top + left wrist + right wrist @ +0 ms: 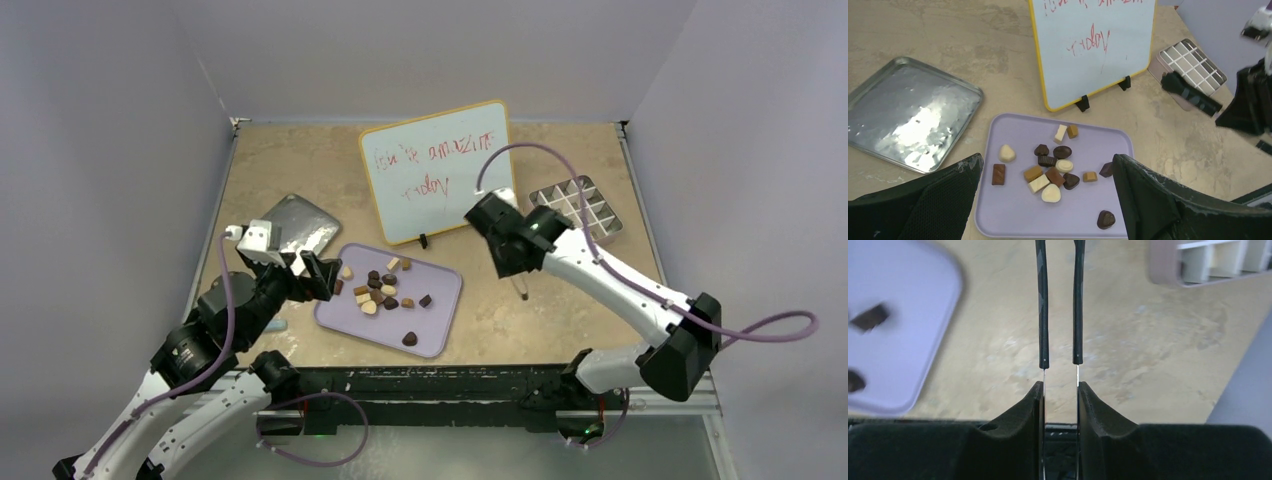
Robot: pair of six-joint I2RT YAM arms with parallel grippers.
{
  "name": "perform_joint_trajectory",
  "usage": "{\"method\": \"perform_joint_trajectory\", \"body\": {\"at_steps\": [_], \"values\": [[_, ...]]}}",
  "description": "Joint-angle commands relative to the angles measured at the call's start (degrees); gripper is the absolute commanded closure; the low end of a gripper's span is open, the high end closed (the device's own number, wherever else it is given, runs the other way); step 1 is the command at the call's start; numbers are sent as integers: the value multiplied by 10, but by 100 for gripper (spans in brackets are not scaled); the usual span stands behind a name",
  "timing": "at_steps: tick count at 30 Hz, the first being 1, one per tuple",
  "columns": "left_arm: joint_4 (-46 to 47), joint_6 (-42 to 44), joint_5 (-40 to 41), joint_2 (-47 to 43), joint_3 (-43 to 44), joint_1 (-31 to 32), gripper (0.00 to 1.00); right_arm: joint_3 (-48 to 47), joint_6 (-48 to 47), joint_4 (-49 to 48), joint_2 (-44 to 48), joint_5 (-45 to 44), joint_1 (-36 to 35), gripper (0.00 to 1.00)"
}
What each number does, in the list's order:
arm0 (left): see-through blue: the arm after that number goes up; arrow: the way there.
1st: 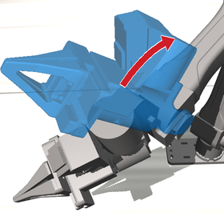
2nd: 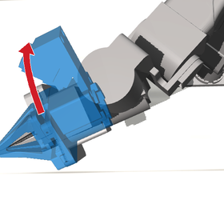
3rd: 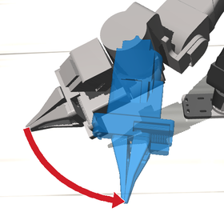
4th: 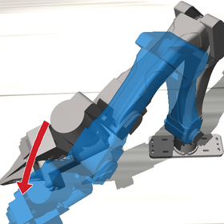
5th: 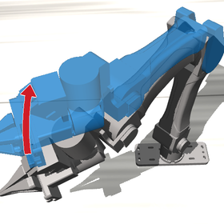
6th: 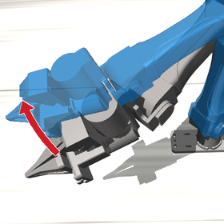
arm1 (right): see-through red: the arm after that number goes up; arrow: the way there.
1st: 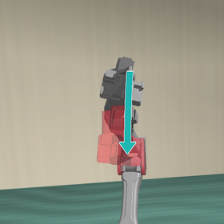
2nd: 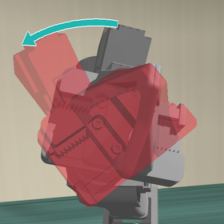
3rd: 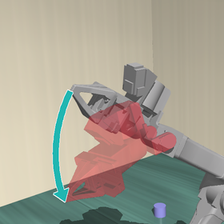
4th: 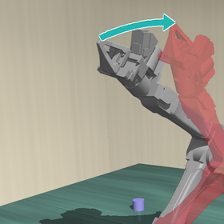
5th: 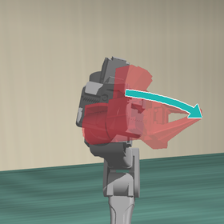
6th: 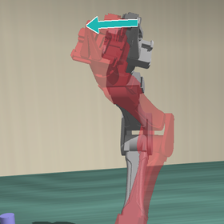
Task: Pack the chocolate
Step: Pick up the fake chocolate from the plate, then place the fake chocolate in the packing box.
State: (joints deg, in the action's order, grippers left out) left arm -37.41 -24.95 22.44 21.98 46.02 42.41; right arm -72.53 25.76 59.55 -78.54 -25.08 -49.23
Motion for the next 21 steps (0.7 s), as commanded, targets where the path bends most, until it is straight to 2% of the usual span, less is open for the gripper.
{"method": "perform_joint_trajectory", "body": {"at_steps": [1, 5, 13, 21], "values": [[13, -7, -37, 22, -1, 0, 0, -25, -45, -18, 34, -54, 113, 77], [20, -1, -66, 33, -2, 0, 0, -24, -52, -42, 22, -60, 227, 77], [29, 8, -104, 37, -6, 0, 0, -10, -45, -89, 10, -43, 404, 76], [35, 9, -114, 27, -7, 0, 0, 9, -61, -143, -16, 4, 490, 73]]}}
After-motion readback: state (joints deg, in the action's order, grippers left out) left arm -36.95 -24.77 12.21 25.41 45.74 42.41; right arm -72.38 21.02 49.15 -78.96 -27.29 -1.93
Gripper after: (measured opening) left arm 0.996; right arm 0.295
